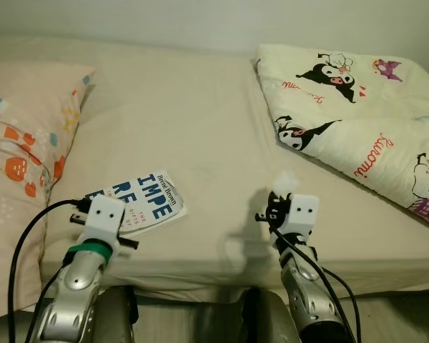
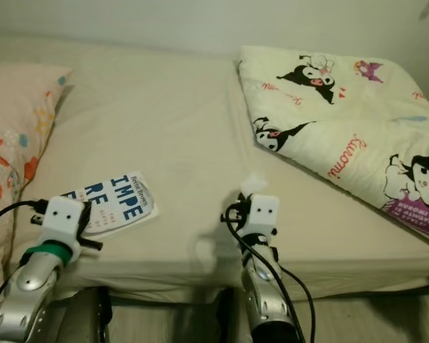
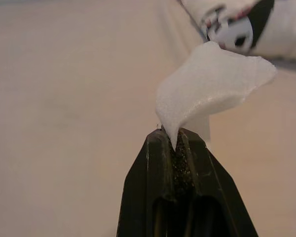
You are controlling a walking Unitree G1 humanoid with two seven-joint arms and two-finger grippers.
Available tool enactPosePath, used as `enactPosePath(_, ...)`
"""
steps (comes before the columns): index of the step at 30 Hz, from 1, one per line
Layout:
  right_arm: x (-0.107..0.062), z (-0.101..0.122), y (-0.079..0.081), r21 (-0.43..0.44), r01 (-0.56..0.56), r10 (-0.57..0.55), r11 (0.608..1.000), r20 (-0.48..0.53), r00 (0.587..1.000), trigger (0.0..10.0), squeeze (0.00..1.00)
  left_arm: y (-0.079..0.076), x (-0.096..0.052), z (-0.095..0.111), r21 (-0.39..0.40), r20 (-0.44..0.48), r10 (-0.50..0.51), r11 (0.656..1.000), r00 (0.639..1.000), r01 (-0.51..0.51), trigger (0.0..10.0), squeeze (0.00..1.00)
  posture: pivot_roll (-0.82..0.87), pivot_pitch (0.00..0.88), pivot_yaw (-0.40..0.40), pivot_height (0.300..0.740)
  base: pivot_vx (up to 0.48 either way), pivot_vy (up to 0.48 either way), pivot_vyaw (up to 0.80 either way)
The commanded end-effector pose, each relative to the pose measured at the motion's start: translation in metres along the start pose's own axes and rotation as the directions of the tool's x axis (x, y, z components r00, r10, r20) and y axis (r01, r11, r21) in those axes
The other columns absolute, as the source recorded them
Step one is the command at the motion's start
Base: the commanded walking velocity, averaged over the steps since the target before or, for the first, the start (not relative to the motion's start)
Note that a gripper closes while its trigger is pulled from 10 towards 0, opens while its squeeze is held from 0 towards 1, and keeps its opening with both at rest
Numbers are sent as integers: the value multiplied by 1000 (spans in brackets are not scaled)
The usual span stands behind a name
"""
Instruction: Clean up the room
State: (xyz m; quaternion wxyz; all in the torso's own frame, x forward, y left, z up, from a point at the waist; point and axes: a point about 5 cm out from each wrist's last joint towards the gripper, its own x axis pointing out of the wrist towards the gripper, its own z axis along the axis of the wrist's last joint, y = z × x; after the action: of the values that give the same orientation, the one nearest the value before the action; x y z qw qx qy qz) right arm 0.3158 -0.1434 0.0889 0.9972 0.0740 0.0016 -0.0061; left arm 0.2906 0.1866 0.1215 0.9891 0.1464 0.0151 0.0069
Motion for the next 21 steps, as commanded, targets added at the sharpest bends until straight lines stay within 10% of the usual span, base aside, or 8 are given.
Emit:
enactPosePath(1, -5, -6, -8, 11, 53, -53, 999, -33, 998, 10000, 0, -4, 1, -3, 10, -7, -6, 1000, 1000, 6, 10000, 0, 151, 29, -6, 540, 0, 0, 0)
enactPosePath(21, -14, -15, -18, -19, 161, -162, 987, -102, 981, 10000, 0, -7, 15, -6, 22, -28, -44, 999, 999, 44, 10000, 0, 124, 0, 47, 630, 0, 0, 0)
